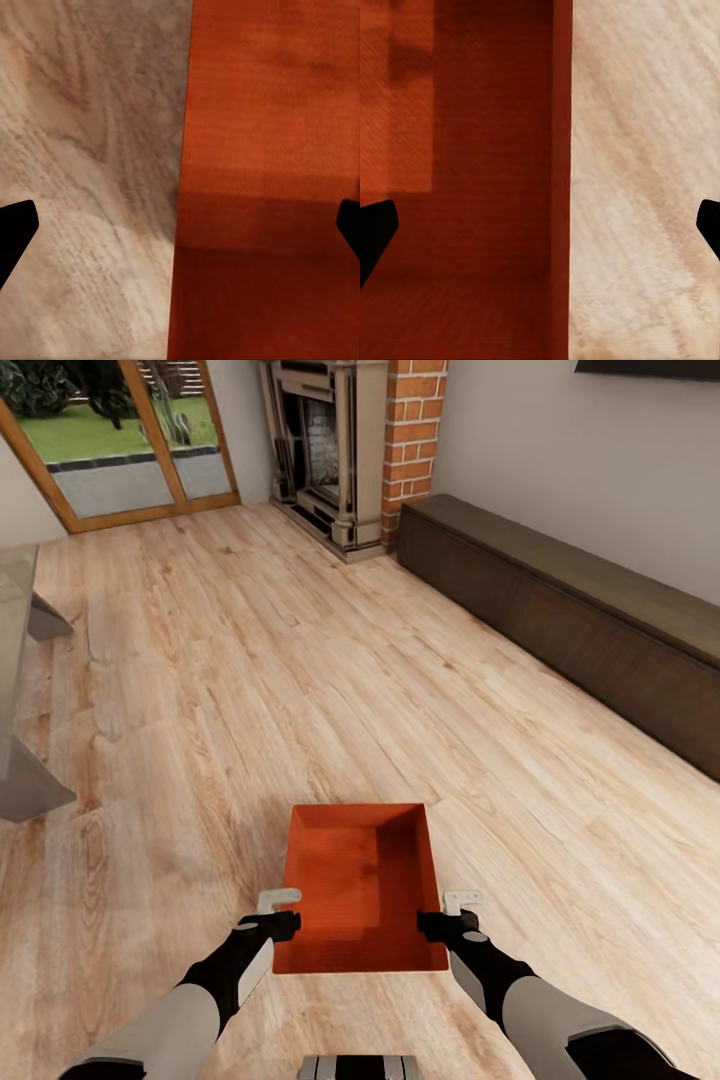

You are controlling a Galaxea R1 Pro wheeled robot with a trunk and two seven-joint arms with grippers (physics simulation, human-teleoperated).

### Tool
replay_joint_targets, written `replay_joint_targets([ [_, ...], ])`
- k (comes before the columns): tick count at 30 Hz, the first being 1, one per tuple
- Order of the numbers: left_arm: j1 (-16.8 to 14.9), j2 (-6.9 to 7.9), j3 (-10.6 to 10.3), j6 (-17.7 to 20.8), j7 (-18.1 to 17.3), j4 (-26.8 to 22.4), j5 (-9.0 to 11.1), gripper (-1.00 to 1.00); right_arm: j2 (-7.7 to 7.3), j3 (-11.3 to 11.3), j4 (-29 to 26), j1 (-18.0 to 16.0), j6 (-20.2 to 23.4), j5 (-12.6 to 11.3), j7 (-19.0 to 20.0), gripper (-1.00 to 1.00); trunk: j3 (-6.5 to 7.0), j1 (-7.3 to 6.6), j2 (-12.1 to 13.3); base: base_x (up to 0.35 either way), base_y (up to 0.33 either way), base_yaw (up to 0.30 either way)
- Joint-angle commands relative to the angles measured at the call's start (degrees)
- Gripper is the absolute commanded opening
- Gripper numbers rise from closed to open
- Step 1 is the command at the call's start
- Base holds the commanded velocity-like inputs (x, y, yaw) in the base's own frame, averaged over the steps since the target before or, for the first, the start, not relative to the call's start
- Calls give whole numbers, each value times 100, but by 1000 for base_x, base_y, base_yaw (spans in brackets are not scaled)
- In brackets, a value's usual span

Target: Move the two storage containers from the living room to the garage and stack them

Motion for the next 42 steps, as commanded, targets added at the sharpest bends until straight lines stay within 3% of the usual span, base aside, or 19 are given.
replay_joint_targets([
  [1, 0, 0, -15, 30, 27, -12, 46, 100, 0, 48, 6, -4, -23, -56, -25, 100, -22, 22, -43, 0, 0, 0],
  [10, 0, -1, -16, 30, 27, -45, 50, 100, 1, 54, 13, -4, -23, -56, -25, 100, -183, 219, -404, 0, 0, 0],
  [39, 0, 8, -26, 9, 54, -142, 18, 100, 0, 57, 50, -4, -28, -56, -25, 100, -183, 219, -404, 0, 0, 0],
  [42, 0, 15, -26, -9, 54, -142, 18, 100, -1, 57, 50, -4, -28, -56, -25, 100, -237, 285, -524, 0, 0, 0],
])
